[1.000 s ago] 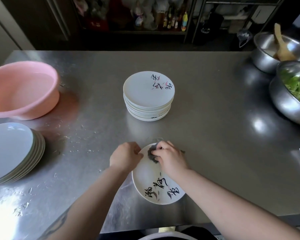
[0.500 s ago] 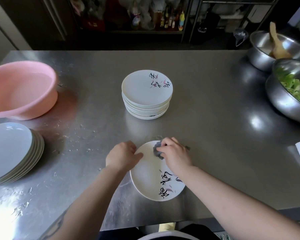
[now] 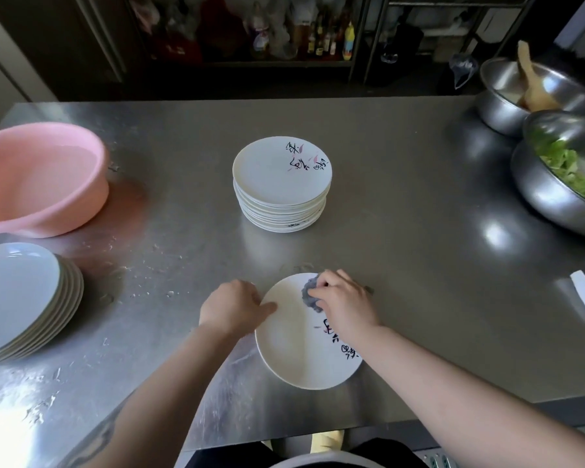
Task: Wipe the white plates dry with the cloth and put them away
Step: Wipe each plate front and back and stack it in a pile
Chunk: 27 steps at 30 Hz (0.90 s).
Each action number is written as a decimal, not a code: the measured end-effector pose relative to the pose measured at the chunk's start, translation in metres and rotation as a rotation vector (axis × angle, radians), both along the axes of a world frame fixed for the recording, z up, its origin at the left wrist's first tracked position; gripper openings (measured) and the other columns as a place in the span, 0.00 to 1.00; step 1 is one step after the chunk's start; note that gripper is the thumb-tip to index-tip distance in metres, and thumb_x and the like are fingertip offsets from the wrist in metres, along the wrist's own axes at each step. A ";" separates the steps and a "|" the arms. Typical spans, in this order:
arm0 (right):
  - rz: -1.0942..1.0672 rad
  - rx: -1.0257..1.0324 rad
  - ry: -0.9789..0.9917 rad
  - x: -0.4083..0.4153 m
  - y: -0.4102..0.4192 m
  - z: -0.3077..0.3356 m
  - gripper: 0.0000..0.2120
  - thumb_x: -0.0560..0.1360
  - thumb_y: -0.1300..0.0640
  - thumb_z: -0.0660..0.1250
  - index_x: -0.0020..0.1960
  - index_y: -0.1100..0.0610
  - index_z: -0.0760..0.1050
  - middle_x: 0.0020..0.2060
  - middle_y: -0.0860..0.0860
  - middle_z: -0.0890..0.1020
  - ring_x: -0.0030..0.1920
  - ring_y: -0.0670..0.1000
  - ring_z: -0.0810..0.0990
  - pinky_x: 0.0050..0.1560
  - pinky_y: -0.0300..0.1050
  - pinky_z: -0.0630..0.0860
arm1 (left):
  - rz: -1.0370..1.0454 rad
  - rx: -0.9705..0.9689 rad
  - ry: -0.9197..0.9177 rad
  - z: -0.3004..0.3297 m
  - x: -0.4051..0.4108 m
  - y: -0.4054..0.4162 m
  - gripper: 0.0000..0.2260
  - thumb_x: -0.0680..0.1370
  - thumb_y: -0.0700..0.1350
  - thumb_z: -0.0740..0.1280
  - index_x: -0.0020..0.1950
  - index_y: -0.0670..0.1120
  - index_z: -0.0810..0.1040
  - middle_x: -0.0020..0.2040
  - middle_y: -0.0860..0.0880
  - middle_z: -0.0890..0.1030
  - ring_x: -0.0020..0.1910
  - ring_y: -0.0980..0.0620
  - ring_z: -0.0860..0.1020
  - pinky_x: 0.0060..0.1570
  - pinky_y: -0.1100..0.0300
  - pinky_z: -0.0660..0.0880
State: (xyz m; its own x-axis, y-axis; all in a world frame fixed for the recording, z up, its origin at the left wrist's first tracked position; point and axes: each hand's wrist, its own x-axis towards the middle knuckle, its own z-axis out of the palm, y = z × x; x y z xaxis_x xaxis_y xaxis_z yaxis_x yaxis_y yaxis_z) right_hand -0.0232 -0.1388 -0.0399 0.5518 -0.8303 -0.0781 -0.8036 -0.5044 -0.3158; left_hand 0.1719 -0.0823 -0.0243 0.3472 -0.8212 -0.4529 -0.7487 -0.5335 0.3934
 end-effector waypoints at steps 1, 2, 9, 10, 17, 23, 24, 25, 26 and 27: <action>0.034 0.019 -0.017 0.003 0.001 0.000 0.08 0.75 0.59 0.64 0.51 0.54 0.80 0.51 0.45 0.76 0.56 0.48 0.70 0.44 0.43 0.70 | 0.023 -0.076 -0.004 0.002 -0.003 -0.006 0.08 0.71 0.55 0.71 0.39 0.51 0.81 0.39 0.55 0.84 0.42 0.52 0.81 0.40 0.63 0.74; 0.062 0.037 -0.031 0.005 0.002 0.000 0.09 0.76 0.59 0.65 0.53 0.52 0.81 0.52 0.45 0.76 0.56 0.48 0.70 0.47 0.45 0.72 | 0.030 -0.129 -0.001 0.003 -0.008 -0.012 0.08 0.71 0.54 0.72 0.44 0.52 0.82 0.43 0.53 0.84 0.46 0.50 0.81 0.42 0.62 0.73; -0.009 0.038 -0.005 0.002 0.000 0.004 0.09 0.77 0.55 0.62 0.54 0.50 0.79 0.53 0.43 0.75 0.58 0.46 0.70 0.43 0.39 0.68 | 0.078 -0.183 0.086 -0.007 -0.013 -0.018 0.04 0.71 0.45 0.73 0.40 0.47 0.79 0.41 0.48 0.81 0.43 0.45 0.79 0.38 0.60 0.71; -0.055 0.029 0.019 0.000 -0.001 0.004 0.08 0.77 0.54 0.62 0.53 0.51 0.77 0.53 0.43 0.74 0.58 0.46 0.70 0.41 0.39 0.66 | 0.098 -0.189 0.073 -0.009 -0.010 -0.013 0.05 0.71 0.45 0.73 0.39 0.47 0.78 0.40 0.49 0.81 0.43 0.45 0.79 0.38 0.60 0.71; -0.016 -0.036 0.069 0.000 0.006 0.002 0.09 0.76 0.60 0.61 0.52 0.52 0.77 0.53 0.44 0.75 0.57 0.49 0.70 0.40 0.40 0.62 | 0.070 -0.170 -0.008 -0.013 0.001 0.011 0.06 0.70 0.49 0.72 0.42 0.50 0.77 0.38 0.53 0.81 0.42 0.47 0.79 0.37 0.60 0.71; 0.031 0.058 0.003 0.019 0.003 0.002 0.11 0.77 0.57 0.63 0.57 0.51 0.80 0.55 0.45 0.76 0.59 0.47 0.71 0.46 0.42 0.69 | 0.009 -0.200 0.053 -0.008 -0.014 -0.029 0.06 0.75 0.50 0.70 0.49 0.50 0.81 0.47 0.48 0.83 0.49 0.45 0.80 0.41 0.59 0.71; 0.031 0.056 -0.004 0.018 0.003 0.002 0.11 0.77 0.57 0.63 0.56 0.51 0.80 0.55 0.45 0.76 0.59 0.48 0.71 0.48 0.43 0.71 | 0.022 -0.193 0.055 -0.011 -0.014 -0.030 0.04 0.75 0.49 0.71 0.47 0.49 0.81 0.46 0.48 0.83 0.48 0.44 0.80 0.40 0.59 0.70; 0.030 0.046 -0.005 0.016 0.004 0.002 0.11 0.77 0.57 0.62 0.56 0.51 0.80 0.54 0.45 0.76 0.59 0.48 0.71 0.49 0.45 0.72 | 0.043 -0.194 0.062 -0.013 -0.014 -0.029 0.04 0.75 0.48 0.71 0.45 0.49 0.81 0.44 0.48 0.82 0.47 0.44 0.80 0.39 0.59 0.70; 0.020 0.036 0.000 0.014 0.003 0.001 0.10 0.78 0.56 0.62 0.56 0.51 0.79 0.54 0.45 0.76 0.59 0.48 0.70 0.49 0.45 0.72 | 0.067 -0.200 0.068 -0.015 -0.013 -0.027 0.03 0.75 0.47 0.71 0.44 0.48 0.81 0.43 0.48 0.82 0.46 0.44 0.79 0.38 0.59 0.70; 0.004 0.026 0.011 0.012 0.003 0.001 0.10 0.78 0.55 0.61 0.56 0.51 0.78 0.55 0.45 0.75 0.58 0.48 0.70 0.48 0.44 0.72 | 0.091 -0.205 0.067 -0.016 -0.012 -0.025 0.03 0.75 0.47 0.71 0.42 0.48 0.80 0.42 0.48 0.81 0.45 0.44 0.79 0.38 0.59 0.70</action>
State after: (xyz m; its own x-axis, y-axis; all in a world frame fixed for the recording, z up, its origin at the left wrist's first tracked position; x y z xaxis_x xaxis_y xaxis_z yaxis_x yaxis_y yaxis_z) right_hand -0.0116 -0.1361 -0.0387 0.5540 -0.8258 -0.1057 -0.8052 -0.4992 -0.3202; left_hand 0.1594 -0.1069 -0.0402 0.3993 -0.8648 -0.3043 -0.6696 -0.5018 0.5475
